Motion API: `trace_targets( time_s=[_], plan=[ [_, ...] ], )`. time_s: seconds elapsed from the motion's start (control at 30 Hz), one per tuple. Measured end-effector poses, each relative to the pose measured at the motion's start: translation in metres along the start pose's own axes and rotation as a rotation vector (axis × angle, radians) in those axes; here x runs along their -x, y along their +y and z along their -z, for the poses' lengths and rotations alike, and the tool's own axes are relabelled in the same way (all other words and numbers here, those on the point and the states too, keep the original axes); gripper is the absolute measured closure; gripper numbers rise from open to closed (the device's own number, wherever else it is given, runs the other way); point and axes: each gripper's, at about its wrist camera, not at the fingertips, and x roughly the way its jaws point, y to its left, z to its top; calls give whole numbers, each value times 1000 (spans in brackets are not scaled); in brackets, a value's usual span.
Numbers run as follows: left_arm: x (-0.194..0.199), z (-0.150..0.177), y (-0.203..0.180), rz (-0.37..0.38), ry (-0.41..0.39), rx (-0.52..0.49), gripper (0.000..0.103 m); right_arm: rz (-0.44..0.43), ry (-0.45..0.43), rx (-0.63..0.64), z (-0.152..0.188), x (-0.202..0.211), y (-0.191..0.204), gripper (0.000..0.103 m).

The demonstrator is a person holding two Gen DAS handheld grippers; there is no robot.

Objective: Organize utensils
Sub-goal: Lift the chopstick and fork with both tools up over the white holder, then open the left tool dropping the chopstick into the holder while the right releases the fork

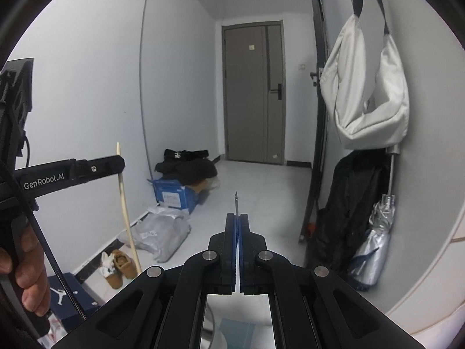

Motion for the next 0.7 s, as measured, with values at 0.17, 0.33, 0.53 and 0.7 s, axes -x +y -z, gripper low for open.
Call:
trace_targets(
  time_s=[0.17, 0.33, 0.53, 0.7],
  plan=[
    [-23, 6, 4, 54, 7, -20, 101, 10, 28, 27, 11, -30, 2, 102],
    [-35, 19, 2, 107, 38, -75, 101, -7, 30, 99, 27, -41, 11, 102],
    [-38, 28, 5, 134, 69, -59, 101, -37, 9, 141, 42, -40, 18, 102],
    [-33, 35, -3, 143, 65, -101, 101, -69, 18, 146, 53, -41, 19, 102]
  ],
)
